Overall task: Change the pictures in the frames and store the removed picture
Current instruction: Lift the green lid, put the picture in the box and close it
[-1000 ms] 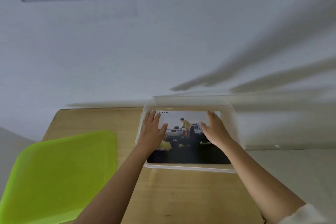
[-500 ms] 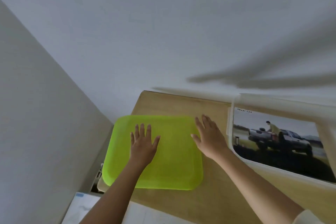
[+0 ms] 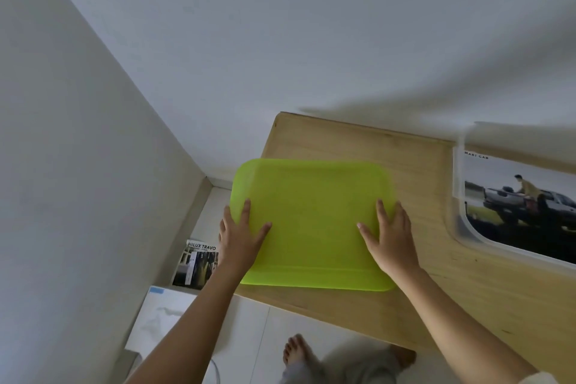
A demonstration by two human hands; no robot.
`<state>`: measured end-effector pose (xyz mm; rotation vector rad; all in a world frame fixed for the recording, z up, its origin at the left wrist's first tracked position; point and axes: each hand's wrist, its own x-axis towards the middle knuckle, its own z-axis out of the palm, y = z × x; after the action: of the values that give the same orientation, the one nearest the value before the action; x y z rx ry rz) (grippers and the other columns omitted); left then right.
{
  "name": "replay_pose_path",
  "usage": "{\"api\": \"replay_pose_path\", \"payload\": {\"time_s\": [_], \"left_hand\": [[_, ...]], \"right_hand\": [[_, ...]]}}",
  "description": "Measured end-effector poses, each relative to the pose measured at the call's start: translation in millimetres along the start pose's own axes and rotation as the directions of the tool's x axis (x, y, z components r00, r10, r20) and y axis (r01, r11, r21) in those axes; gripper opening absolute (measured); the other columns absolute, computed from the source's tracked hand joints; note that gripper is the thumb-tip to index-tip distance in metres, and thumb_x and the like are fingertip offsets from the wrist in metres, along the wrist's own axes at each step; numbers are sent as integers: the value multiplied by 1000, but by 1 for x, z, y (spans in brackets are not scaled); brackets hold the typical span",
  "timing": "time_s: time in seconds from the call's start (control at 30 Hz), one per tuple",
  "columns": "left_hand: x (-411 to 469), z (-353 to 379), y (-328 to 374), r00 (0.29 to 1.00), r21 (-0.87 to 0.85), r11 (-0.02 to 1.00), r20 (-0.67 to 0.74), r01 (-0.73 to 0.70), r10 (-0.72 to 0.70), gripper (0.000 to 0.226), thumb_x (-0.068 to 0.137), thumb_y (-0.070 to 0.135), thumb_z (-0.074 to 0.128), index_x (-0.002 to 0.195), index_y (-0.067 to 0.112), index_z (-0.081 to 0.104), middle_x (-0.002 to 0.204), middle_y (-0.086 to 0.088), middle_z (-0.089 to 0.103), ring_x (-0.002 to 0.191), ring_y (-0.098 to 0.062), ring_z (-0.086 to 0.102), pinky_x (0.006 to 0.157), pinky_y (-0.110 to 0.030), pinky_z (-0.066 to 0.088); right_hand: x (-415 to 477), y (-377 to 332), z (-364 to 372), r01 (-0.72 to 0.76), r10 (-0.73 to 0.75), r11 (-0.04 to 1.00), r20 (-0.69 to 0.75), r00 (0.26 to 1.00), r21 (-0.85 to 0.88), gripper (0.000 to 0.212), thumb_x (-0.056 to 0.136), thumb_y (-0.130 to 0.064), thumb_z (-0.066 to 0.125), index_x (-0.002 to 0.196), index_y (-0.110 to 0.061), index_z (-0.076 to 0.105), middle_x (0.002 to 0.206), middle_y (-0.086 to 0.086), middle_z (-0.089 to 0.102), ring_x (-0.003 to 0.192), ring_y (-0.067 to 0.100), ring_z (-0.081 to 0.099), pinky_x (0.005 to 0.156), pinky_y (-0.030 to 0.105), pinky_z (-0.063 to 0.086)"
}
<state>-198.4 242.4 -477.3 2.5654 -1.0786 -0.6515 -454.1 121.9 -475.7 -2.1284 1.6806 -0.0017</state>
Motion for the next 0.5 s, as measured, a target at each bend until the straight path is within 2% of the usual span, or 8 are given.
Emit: {"api": "replay_pose_path", "payload": {"time_s": [0.1,0.23,0.37,0.5], "left_hand": [[4,-3,-1,1000,-115,993,1,20,-20,77,83,53,58,147,31,22,151,-17,11,136,-39,19,106,-51,28],[-1,-8,1,999,-151,987,-10,47,-49,77,82,51,61,146,32,23,152,-14,11,138,-35,18,106,-49,28],[-9,-23,11,994,-187,981,-91,50,-68,77,81,48,64,145,32,25,152,-15,14,138,-34,18,108,-48,25],[-13,-38,50,984,-242,970,-166,16,-58,77,80,47,67,144,33,28,152,-15,13,140,-33,17,109,-47,25]], "right_hand": [[0,-3,3,-23,28,995,-48,998,96,72,91,-52,43,149,-20,14,154,20,7,143,32,3,113,44,20],[2,-11,2,-51,66,977,-68,995,205,72,89,-46,52,147,-19,21,153,20,11,141,33,7,111,47,23],[4,-16,-10,-8,32,971,-94,995,240,72,89,-45,53,147,-18,20,153,19,11,139,35,10,111,48,24],[16,-8,-50,42,6,957,-162,987,288,71,90,-45,52,148,-20,20,154,17,9,141,33,7,111,47,22]]}}
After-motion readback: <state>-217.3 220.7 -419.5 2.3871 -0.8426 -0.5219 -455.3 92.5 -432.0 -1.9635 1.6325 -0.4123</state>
